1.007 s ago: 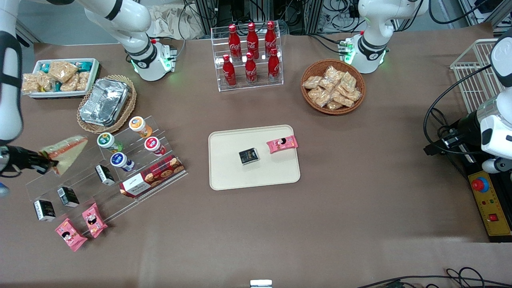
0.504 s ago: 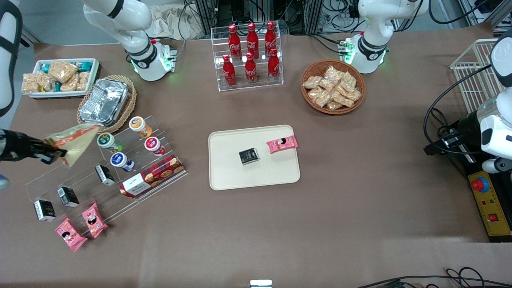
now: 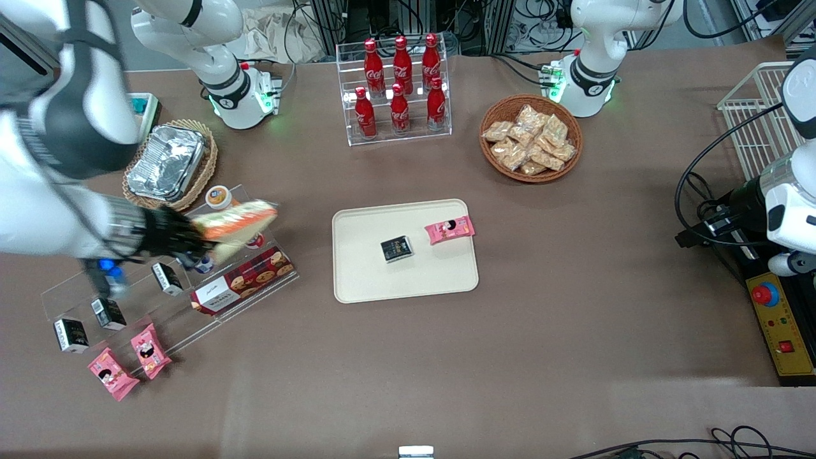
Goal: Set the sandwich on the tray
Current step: 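Carry the sandwich over the white tray with the right gripper, then lower the sandwich onto the tray and open the right gripper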
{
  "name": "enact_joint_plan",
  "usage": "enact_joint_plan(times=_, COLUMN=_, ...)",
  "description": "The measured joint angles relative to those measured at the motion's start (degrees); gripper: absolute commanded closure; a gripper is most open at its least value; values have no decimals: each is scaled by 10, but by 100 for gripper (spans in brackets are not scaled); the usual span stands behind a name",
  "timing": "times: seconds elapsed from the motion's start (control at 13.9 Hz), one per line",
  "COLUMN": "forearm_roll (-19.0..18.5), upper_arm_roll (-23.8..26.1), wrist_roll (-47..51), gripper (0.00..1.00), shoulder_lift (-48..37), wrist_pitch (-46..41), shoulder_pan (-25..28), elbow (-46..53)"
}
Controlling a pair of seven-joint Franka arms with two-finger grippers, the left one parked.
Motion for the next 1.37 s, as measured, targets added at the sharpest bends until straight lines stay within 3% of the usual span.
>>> enact_joint_plan(times=0.29, forearm_roll=0, upper_arm_roll=0, wrist_roll=189, gripper=100, shoulder_lift=69, wrist_pitch=131, shoulder_pan=105, elbow=-5)
enact_joint_plan(times=0.43, forearm_roll=0, upper_arm_roll=-1, wrist_roll=233, gripper=100, shoulder_lift=108, wrist_pitch=183, shoulder_pan=142, elbow=-7)
enact_joint_plan(times=0.94, forearm_roll=0, upper_arm_roll=-3, wrist_roll=292, gripper=100, shoulder_lift=210, wrist_pitch=311, shoulder_pan=203, elbow=-31)
enact_joint_plan(times=1.37, forearm_roll=0, upper_arm_roll=-4, wrist_roll=295, gripper=100, shoulder_lift=236, wrist_pitch=373, shoulder_pan=213, elbow=-56)
